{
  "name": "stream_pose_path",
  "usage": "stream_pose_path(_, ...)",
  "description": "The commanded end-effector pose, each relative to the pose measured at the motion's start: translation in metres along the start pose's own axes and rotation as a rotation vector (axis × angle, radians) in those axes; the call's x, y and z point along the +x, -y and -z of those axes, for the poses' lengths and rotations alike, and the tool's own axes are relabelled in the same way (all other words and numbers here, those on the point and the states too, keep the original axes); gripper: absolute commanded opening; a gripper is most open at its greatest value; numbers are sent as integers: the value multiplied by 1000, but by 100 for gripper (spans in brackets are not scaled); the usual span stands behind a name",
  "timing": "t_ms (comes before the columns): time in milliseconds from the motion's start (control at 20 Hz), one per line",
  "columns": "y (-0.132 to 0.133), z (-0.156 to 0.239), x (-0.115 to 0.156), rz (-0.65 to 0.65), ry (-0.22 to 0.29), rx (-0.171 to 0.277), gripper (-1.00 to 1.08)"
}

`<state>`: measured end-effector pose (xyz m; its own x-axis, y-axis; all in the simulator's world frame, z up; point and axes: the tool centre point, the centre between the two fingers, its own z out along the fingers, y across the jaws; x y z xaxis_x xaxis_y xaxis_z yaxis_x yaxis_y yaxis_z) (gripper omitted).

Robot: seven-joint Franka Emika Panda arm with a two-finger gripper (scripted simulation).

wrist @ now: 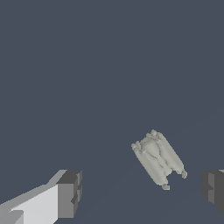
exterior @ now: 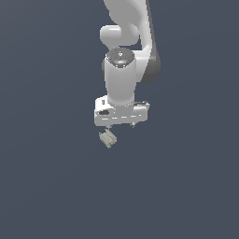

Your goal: Pick up the object and move it to a goal position.

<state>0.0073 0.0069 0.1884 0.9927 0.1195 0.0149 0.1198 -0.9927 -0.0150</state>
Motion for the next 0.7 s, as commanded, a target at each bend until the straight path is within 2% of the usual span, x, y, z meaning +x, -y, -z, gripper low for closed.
stream_pose_path(0, -5, -6, -2, 37, 1, -2, 100)
stream_pose_path(650, -39, -52, -19, 321, 11, -11, 100)
